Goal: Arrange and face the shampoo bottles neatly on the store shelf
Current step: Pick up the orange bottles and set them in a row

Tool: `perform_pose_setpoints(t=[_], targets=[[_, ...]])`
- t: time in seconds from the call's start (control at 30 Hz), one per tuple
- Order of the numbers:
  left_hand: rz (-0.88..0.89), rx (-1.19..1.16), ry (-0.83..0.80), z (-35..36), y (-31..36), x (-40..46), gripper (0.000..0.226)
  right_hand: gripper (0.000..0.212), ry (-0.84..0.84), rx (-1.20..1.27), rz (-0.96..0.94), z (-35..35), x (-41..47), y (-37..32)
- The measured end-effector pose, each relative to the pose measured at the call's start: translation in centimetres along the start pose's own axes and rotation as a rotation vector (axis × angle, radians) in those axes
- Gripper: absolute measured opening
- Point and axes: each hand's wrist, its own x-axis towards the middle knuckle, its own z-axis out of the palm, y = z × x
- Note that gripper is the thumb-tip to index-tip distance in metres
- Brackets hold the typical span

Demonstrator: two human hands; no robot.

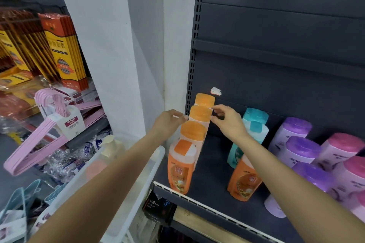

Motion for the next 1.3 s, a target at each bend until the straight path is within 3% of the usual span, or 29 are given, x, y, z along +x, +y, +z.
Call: perform_pose_setpoints(t=[0.17,0.33,0.87,1.0,1.2,1.3], targets=[[-0.032,0.012,0.034,1.4,-0.3,1.4,0.046,0.058,-0.192,-0.107,-0.052,0.7,2.7,0.3],[-0.107,0.091,-0.104,1.5,-1.0,2.6,0.034,0.066,-0.334,-0.015,0.037,1.4,4.7,0.7],[-0.117,0.061,-0.061,1.7,-0.9,2.4,0.03,0.053,-0.12,0.205,0.023,0.1,3.2,0.4],[-0.014,0.064,-0.054,1.7,0.9,2.3,0.037,0.048,-0.033,0.296,-0.035,-2.0,3.2,-1.1],[0.18,0.114,-0.032,0.8,4.0,2.6,0.07,0.044,0.093,0.506,-0.067,-6.0,3.2,-3.4],[0.325,0.079,-0.021,1.1,5.6,2.4,0.065,0.042,0.133,0.579,-0.074,-7.5,3.0,-4.3]])
